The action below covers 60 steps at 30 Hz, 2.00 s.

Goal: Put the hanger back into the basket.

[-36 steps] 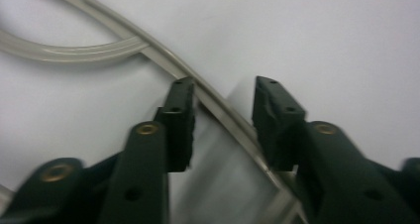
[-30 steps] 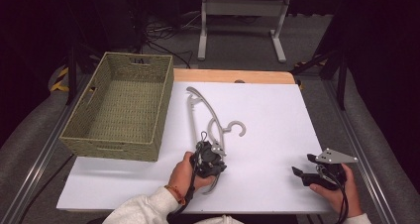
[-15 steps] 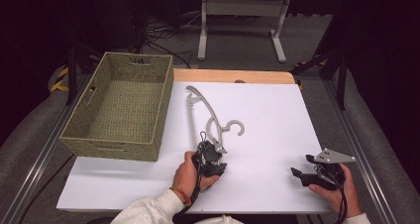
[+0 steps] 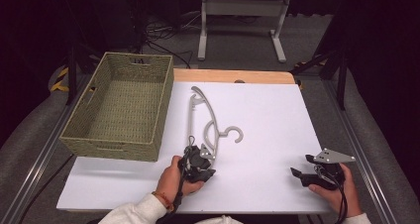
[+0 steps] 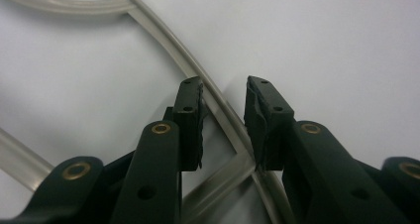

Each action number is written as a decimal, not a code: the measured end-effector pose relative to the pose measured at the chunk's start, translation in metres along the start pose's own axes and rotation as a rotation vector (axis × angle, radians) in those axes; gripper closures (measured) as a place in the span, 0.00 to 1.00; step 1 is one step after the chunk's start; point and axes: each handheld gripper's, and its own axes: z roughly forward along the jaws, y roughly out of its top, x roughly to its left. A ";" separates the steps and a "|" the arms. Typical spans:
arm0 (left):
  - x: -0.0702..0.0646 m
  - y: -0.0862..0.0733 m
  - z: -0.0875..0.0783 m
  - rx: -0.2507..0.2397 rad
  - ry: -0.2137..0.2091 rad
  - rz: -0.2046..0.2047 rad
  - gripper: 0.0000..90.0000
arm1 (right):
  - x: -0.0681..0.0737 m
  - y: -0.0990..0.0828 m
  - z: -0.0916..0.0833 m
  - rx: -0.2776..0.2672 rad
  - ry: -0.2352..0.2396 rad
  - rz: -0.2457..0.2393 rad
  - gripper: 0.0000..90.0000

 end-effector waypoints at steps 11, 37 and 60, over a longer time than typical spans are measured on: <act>0.012 -0.035 -0.028 0.086 0.055 -0.004 0.80 | 0.001 0.001 0.002 0.014 0.004 -0.006 0.26; 0.045 0.015 0.002 0.102 0.115 -0.061 0.79 | 0.002 0.001 0.008 0.050 0.016 -0.006 0.26; 0.027 0.023 -0.015 0.057 0.241 0.195 0.91 | -0.001 0.000 0.007 0.058 0.017 0.005 0.27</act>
